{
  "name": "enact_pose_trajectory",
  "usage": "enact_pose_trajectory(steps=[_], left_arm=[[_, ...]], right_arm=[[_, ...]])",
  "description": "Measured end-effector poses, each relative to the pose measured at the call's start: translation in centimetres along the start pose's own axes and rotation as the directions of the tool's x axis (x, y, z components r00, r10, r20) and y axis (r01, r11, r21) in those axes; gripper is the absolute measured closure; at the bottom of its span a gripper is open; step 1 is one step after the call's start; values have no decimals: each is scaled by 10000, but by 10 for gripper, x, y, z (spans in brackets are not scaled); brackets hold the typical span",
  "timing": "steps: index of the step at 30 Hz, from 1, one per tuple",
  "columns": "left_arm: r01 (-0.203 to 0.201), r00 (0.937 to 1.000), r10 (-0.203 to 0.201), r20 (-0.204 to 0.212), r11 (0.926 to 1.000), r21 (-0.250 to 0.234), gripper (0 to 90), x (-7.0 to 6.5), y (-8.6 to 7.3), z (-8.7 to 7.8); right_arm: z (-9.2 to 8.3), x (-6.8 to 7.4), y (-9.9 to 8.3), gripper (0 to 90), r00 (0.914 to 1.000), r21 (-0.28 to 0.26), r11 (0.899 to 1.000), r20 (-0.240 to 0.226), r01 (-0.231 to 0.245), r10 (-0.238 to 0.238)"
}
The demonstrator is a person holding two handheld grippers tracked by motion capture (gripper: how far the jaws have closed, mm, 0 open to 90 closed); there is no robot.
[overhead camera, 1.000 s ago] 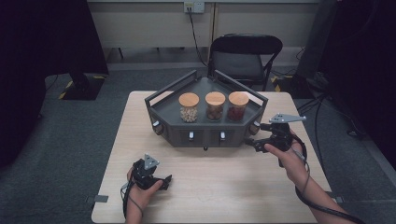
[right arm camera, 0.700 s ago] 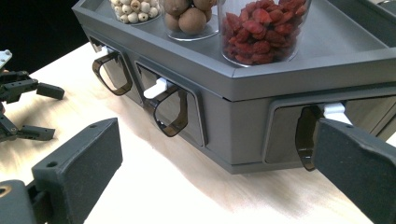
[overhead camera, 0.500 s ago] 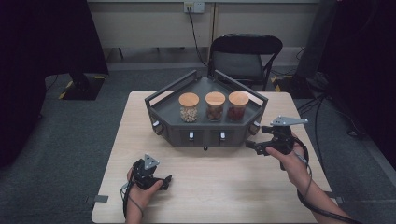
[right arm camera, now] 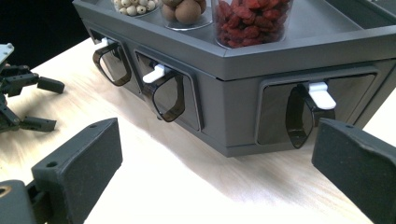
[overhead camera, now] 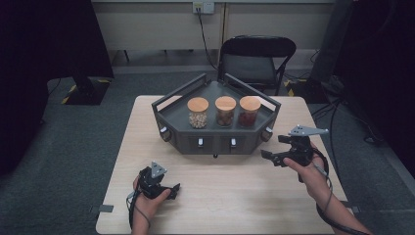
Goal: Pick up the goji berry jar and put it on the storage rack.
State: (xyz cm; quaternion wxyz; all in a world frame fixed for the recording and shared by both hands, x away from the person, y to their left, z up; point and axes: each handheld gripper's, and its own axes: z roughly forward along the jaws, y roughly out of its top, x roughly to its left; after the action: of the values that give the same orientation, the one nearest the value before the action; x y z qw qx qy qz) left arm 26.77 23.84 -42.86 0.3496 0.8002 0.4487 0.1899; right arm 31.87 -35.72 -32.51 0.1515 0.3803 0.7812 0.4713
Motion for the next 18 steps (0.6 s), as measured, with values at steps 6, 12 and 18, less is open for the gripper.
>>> enact_pose_trajectory(steps=[6,12,18], left_arm=[[1,10000,-1,2,10000,0,0,0,0,0],[2,10000,-2,2,10000,-1,0,0,0,0],[3,10000,-3,4,10000,-1,0,0,0,0]], right_arm=[[-6,-1,-8,8,9999,29,9999,-21,111,-111],[-7,-3,-17,7,9999,76,10000,-97,35,-35],[-4,-1,-25,8,9997,196,9998,-241,95,-91]])
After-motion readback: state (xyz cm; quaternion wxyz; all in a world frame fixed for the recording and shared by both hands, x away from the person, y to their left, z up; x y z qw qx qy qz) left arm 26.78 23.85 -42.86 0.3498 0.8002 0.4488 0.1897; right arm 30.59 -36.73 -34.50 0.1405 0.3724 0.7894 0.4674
